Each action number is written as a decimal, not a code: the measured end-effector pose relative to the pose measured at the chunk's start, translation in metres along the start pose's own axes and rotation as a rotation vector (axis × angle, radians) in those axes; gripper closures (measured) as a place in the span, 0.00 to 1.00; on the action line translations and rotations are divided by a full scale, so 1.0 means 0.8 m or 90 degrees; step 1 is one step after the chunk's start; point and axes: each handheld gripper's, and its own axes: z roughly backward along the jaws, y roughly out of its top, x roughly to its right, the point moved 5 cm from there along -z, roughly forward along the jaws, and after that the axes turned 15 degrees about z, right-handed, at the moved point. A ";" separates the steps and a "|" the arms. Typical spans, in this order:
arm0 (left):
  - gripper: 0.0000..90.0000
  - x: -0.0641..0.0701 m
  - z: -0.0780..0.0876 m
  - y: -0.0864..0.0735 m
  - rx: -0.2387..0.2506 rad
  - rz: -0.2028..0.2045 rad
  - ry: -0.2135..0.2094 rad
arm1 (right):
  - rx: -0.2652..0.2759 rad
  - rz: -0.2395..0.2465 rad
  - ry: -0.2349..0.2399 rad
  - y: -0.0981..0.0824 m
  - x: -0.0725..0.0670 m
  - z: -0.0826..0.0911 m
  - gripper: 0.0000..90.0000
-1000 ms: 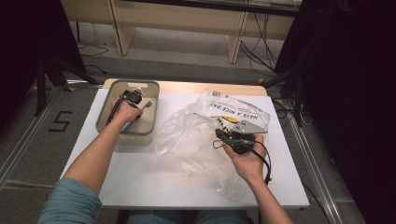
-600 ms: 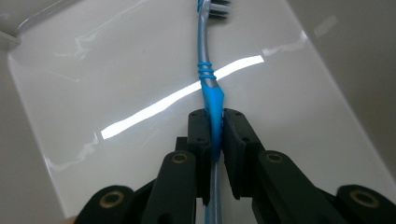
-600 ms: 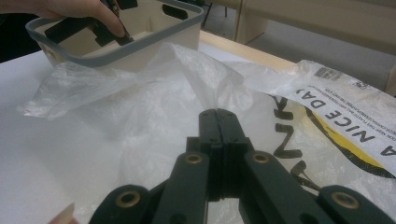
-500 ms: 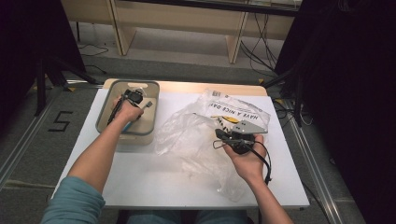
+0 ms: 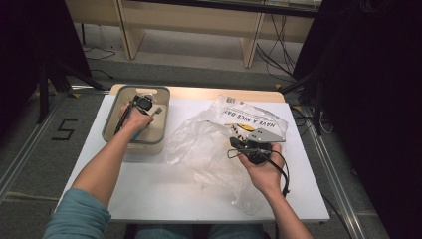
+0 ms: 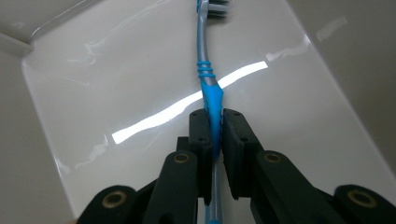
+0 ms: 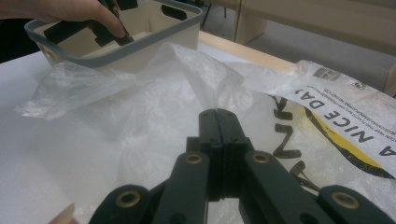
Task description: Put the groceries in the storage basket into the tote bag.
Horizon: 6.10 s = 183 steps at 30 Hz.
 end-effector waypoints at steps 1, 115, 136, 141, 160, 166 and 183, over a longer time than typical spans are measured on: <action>0.92 0.000 0.001 0.001 0.006 0.005 -0.002 | 0.000 -0.001 -0.001 0.000 0.000 0.000 1.00; 0.92 0.125 0.216 -0.128 0.347 -0.121 -0.322 | -0.007 -0.002 -0.004 -0.006 0.002 -0.003 1.00; 0.92 0.190 0.194 -0.167 0.301 -0.204 -0.348 | -0.002 -0.006 -0.004 -0.005 0.003 -0.001 1.00; 0.92 0.204 0.183 -0.175 0.285 -0.219 -0.348 | 0.000 -0.011 -0.007 -0.005 0.004 0.000 1.00; 0.92 0.232 0.153 -0.170 0.257 -0.252 -0.307 | 0.008 -0.008 -0.012 -0.001 0.006 0.004 1.00; 0.92 0.236 0.145 -0.166 0.247 -0.249 -0.301 | 0.009 -0.009 -0.012 0.000 0.005 0.004 1.00; 0.92 0.245 0.138 -0.158 0.237 -0.249 -0.292 | 0.011 -0.006 -0.012 0.001 0.005 0.005 1.00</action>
